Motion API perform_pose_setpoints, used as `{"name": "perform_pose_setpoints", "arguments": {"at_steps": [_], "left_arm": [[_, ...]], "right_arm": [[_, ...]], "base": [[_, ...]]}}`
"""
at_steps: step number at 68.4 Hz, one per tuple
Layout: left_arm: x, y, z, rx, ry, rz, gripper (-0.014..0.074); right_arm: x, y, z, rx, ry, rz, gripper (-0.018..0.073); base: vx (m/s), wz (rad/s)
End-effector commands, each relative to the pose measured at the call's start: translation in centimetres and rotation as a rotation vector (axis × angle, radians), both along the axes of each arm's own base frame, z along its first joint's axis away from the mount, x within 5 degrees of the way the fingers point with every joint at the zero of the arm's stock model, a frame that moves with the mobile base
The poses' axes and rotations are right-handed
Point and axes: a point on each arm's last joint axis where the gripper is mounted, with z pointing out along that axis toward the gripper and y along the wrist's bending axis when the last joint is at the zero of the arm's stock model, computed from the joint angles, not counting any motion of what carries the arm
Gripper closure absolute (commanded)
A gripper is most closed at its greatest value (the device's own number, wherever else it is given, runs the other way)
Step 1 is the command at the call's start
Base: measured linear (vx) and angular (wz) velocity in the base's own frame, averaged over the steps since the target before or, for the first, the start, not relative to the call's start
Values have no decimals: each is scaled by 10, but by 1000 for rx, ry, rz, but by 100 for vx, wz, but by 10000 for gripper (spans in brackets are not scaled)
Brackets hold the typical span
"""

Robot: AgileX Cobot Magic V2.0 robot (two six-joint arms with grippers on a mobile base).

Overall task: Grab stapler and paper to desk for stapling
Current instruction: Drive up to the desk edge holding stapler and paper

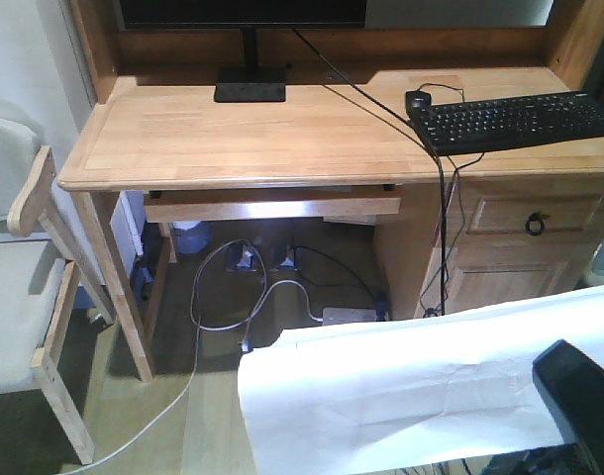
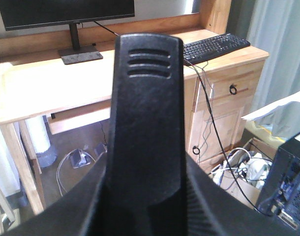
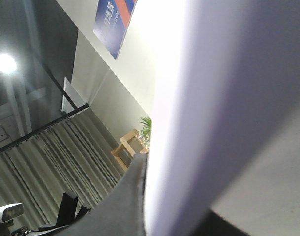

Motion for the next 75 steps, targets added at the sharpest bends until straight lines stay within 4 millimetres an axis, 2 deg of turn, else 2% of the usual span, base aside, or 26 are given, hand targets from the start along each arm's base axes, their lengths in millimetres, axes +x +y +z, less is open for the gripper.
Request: {"name": "perform_pose_setpoints", "arguments": {"at_steps": [1, 75], "left_arm": [[1, -1, 18, -58, -113, -11, 603], [1, -1, 18, -58, -113, -11, 603]], "right_arm": [[-7, -1, 2, 65, -63, 35, 564], [-7, -1, 2, 65, -63, 35, 564]], "base": [[17, -1], [13, 2]]}}
